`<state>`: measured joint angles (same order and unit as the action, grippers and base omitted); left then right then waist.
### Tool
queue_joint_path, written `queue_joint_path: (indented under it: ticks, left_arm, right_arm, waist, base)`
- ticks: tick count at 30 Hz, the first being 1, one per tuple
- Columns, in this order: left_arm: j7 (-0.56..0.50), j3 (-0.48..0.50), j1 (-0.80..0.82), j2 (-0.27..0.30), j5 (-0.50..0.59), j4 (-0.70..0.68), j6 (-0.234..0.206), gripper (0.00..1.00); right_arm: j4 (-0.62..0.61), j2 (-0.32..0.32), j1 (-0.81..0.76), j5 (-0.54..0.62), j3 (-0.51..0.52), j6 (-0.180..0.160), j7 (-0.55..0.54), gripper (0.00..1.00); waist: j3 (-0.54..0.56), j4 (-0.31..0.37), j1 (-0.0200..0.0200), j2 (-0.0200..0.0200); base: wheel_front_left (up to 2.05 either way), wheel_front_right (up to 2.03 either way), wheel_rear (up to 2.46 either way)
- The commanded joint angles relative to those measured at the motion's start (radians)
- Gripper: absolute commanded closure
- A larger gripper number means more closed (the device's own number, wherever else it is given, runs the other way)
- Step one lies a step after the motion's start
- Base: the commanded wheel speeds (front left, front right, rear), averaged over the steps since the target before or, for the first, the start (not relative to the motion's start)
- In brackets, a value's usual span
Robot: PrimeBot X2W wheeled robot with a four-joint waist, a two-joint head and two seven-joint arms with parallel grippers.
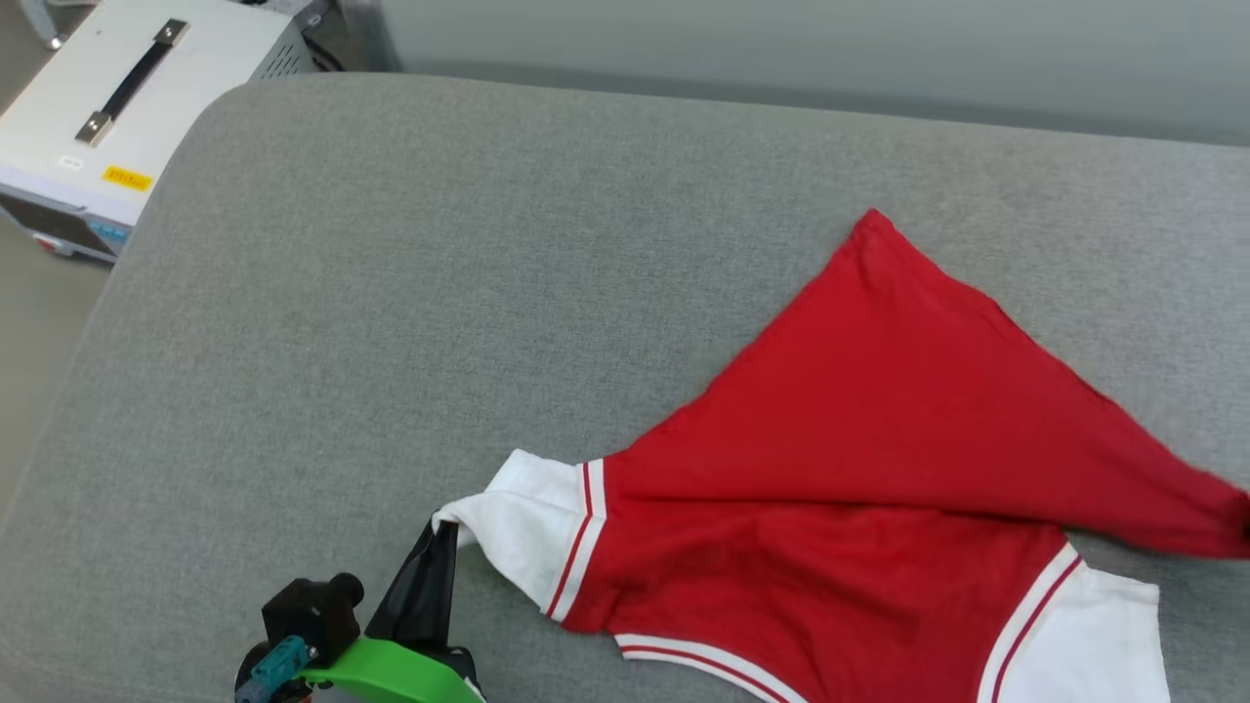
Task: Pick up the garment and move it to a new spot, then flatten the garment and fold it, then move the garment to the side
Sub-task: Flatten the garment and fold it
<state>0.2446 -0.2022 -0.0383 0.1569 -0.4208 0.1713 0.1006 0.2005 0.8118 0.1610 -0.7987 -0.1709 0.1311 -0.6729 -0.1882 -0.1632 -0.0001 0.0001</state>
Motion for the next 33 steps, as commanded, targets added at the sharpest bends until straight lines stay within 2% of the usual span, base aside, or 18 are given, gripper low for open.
queue_joint_path:
  ticks: [1, 10, 17, 18, 19, 26, 33]
  left_arm:
    - [-0.004, 0.001, -0.012, 0.007, -0.004, -0.003, -0.006, 1.0]
    - [-0.007, 0.0, -0.025, 0.016, -0.01, -0.005, -0.014, 1.0]
    - [-0.005, -0.002, -0.033, 0.018, -0.013, -0.004, -0.019, 1.0]
    - [-0.004, -0.002, -0.033, 0.019, -0.013, -0.004, -0.02, 1.0]
    - [-0.004, -0.003, -0.032, 0.02, -0.013, -0.005, -0.02, 1.0]
    - [-0.003, -0.013, -0.022, 0.02, -0.009, -0.011, -0.023, 1.0]
    - [0.0, -0.025, 0.003, 0.017, -0.004, -0.023, -0.022, 1.0]
  right_arm:
    - [-0.007, -0.015, -0.049, -0.01, 0.014, 0.0, 0.009, 1.0]
    - [-0.027, -0.131, -0.376, 0.009, 0.094, 0.0, 0.005, 1.0]
    - [-0.034, -0.22, -0.458, 0.032, 0.14, 0.0, 0.033, 1.0]
    - [-0.039, -0.228, -0.453, 0.038, 0.153, 0.0, 0.043, 0.67]
    - [-0.045, -0.233, -0.447, 0.043, 0.164, 0.0, 0.051, 0.0]
    - [-0.16, -0.231, -0.344, 0.077, 0.284, 0.0, 0.141, 0.0]
    - [-0.301, -0.191, -0.174, 0.099, 0.319, 0.0, 0.113, 0.0]
  waist:
    - [0.047, 0.046, 0.0001, -0.0001]
    - [0.07, 0.052, 0.0001, -0.0001]
    - [0.072, 0.06, 0.0001, -0.0001]
    - [0.072, 0.062, 0.0001, -0.0001]
    - [0.072, 0.063, 0.0001, -0.0001]
    - [0.069, 0.066, 0.0001, -0.0001]
    - [0.028, 0.039, 0.0001, -0.0001]
  base:
    - [0.0, 0.0, 0.0]
    - [0.0, 0.0, 0.0]
    - [0.0, 0.0, 0.0]
    - [0.0, 0.0, 0.0]
    - [0.0, 0.0, 0.0]
    - [0.0, 0.0, 0.0]
    - [0.0, 0.0, 0.0]
